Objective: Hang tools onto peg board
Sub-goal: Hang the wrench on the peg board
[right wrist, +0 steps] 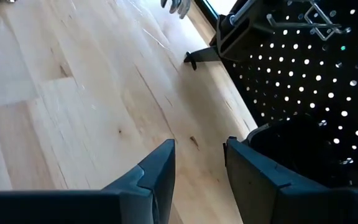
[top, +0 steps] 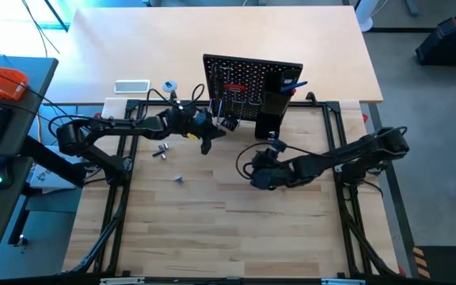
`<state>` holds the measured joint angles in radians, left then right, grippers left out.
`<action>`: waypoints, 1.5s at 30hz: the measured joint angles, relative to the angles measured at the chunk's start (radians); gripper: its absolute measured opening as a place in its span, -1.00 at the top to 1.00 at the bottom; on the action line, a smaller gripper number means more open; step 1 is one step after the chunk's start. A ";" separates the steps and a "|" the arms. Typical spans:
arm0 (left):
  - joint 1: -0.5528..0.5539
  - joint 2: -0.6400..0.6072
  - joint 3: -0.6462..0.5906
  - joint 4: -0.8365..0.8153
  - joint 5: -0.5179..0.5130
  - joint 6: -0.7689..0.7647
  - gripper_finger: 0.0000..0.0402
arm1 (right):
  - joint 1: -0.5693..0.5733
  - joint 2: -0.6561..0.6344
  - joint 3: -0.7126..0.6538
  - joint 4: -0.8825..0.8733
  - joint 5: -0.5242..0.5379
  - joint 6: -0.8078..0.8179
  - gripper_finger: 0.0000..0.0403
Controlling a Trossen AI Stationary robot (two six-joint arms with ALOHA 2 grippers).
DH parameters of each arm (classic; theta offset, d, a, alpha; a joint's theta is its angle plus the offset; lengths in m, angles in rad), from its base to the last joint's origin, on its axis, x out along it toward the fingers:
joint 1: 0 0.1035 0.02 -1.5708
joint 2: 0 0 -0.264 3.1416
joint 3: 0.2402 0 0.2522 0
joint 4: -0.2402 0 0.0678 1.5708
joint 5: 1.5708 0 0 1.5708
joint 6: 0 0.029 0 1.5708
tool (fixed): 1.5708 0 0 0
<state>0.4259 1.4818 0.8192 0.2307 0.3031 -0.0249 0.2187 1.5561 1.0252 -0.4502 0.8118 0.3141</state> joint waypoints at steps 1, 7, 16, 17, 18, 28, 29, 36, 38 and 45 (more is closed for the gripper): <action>0.000 0.000 0.000 0.000 0.000 -0.001 1.00 | 0.000 -0.003 -0.006 0.006 0.000 -0.001 0.33; 0.004 0.000 0.000 0.005 -0.001 -0.011 1.00 | 0.000 -0.006 -0.027 0.015 -0.001 -0.008 0.33; 0.019 0.000 0.000 0.024 -0.004 -0.074 1.00 | 0.000 -0.006 -0.027 0.017 -0.002 -0.020 0.33; 0.019 0.000 0.000 0.029 -0.003 -0.080 1.00 | 0.000 -0.006 -0.027 0.020 -0.002 -0.023 0.33; 0.019 0.000 0.000 0.035 -0.003 -0.086 1.00 | 0.000 -0.006 -0.027 0.023 -0.002 -0.026 0.33; 0.019 -0.001 0.000 0.018 -0.045 -0.129 1.00 | 0.000 -0.006 -0.027 0.042 -0.002 -0.034 0.33; 0.019 -0.001 0.000 0.017 -0.047 -0.135 1.00 | 0.000 -0.006 -0.027 0.043 -0.002 -0.035 0.33; 0.018 -0.001 0.000 0.017 -0.106 -0.170 1.00 | 0.000 -0.006 -0.027 0.073 -0.007 -0.053 0.33; 0.018 -0.001 0.000 0.030 -0.107 -0.183 1.00 | 0.000 -0.006 -0.027 0.076 -0.009 -0.059 0.33; 0.018 -0.001 0.000 0.046 -0.130 -0.208 0.99 | 0.000 -0.006 -0.027 0.097 -0.010 -0.072 0.33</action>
<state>0.4438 1.4807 0.8192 0.2768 0.1730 -0.2330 0.2188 1.5505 0.9985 -0.3529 0.8018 0.2420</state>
